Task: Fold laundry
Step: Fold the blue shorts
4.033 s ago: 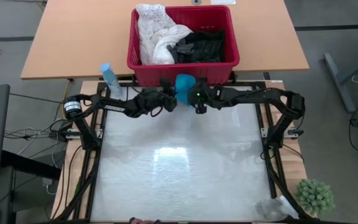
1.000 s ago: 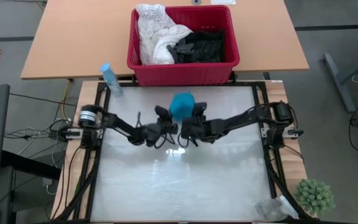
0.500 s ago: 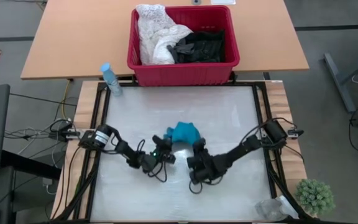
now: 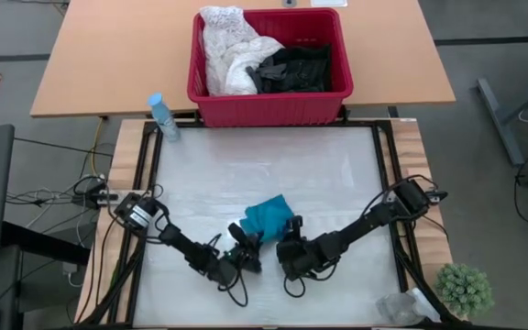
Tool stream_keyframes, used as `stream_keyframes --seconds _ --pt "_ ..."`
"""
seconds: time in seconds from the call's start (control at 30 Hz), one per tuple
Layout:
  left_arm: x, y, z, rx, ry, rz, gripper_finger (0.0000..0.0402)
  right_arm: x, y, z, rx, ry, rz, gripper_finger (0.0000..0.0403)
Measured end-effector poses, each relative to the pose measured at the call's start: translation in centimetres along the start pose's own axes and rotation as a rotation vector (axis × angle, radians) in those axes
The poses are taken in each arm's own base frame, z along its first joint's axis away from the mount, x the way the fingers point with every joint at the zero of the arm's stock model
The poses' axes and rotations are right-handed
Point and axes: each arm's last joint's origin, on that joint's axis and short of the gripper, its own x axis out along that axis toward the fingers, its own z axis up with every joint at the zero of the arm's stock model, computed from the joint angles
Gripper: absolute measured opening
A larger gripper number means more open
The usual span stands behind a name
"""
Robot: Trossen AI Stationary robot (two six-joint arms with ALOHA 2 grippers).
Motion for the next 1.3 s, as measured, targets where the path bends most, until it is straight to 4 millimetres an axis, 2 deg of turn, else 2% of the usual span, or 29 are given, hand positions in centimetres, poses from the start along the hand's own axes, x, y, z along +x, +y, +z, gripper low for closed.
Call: stream_keyframes --seconds 0.2,0.43,0.63,0.8,1.0,1.3 --pt "-1.3 -1.5 0.8 -0.068 0.006 -0.097 0.0059 -1.4 0.7 -0.1 0.058 0.006 0.073 0.0058" --pt "-2.7 -2.2 0.7 -0.199 0.015 -0.170 0.0103 -5.0 0.4 0.1 0.214 0.014 0.241 0.0059" --pt "-3.0 -2.6 0.9 -0.414 0.018 -0.410 0.0124 -6.5 1.4 0.2 0.273 0.040 0.418 0.0059" --pt "-3.4 -3.2 0.1 -0.529 0.119 -0.546 0.0134 -7.1 2.3 0.1 0.337 0.084 0.520 0.0063" --pt "-3.8 -1.8 0.3 -0.520 0.195 -0.544 0.0136 -7.9 2.9 0.0 0.387 0.111 0.590 0.0109" --pt "-3.1 0.9 0.9 -0.529 0.269 -0.516 0.0135 -7.4 2.2 0.0 0.462 0.175 0.592 0.0184"
